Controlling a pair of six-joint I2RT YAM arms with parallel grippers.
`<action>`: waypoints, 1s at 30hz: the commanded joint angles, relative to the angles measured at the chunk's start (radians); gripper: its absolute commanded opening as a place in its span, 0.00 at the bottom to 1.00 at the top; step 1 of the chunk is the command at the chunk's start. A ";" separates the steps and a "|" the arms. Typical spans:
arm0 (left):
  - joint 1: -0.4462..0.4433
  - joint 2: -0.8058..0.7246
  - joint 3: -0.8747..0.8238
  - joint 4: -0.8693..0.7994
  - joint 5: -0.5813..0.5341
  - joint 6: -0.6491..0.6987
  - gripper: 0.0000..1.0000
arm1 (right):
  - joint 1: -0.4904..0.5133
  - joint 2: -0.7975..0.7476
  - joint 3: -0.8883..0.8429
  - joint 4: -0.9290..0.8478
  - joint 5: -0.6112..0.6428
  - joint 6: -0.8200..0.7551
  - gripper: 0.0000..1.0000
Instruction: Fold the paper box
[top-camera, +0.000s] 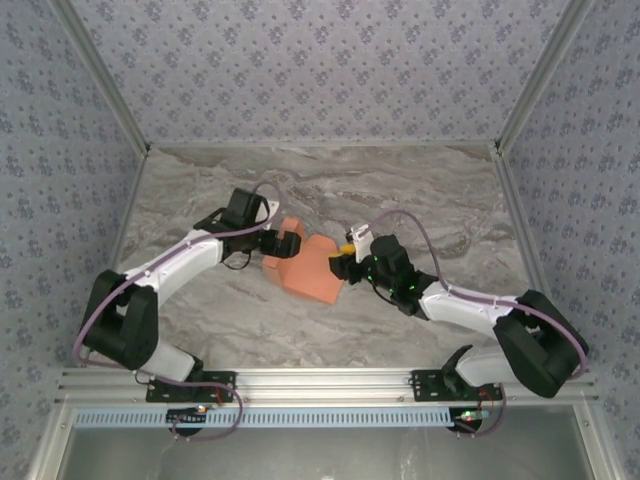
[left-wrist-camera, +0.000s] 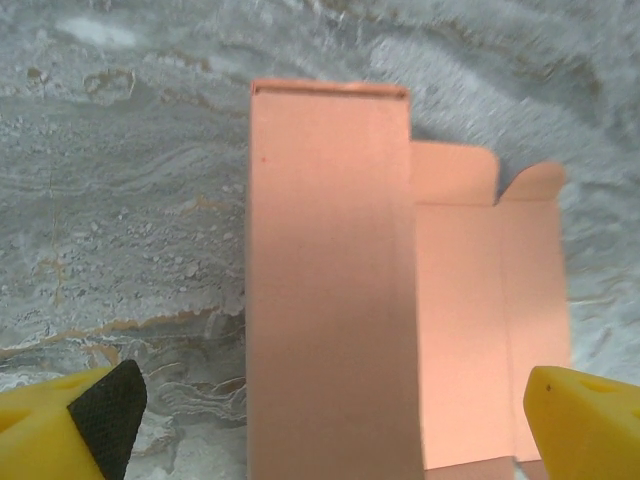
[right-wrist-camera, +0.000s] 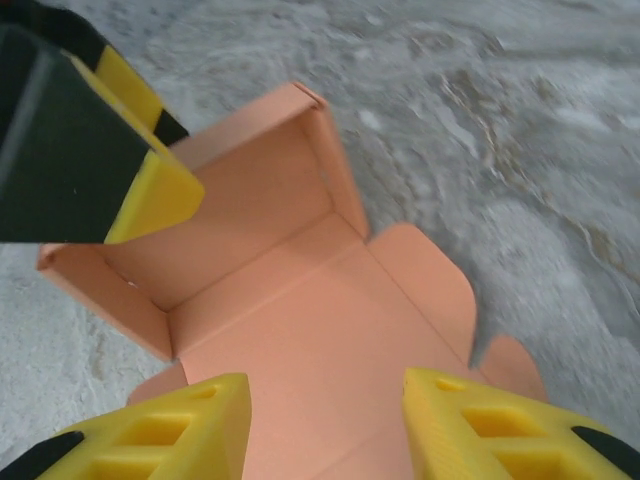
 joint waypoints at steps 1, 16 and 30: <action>0.000 0.064 0.046 -0.107 -0.131 0.050 0.98 | 0.000 -0.031 0.045 -0.206 0.112 0.103 0.46; 0.124 0.051 -0.014 0.065 0.167 -0.242 0.51 | -0.194 0.135 0.124 -0.320 -0.262 0.646 0.50; 0.153 0.014 -0.088 0.155 0.256 -0.313 0.48 | -0.179 0.246 0.236 -0.197 -0.389 0.737 0.51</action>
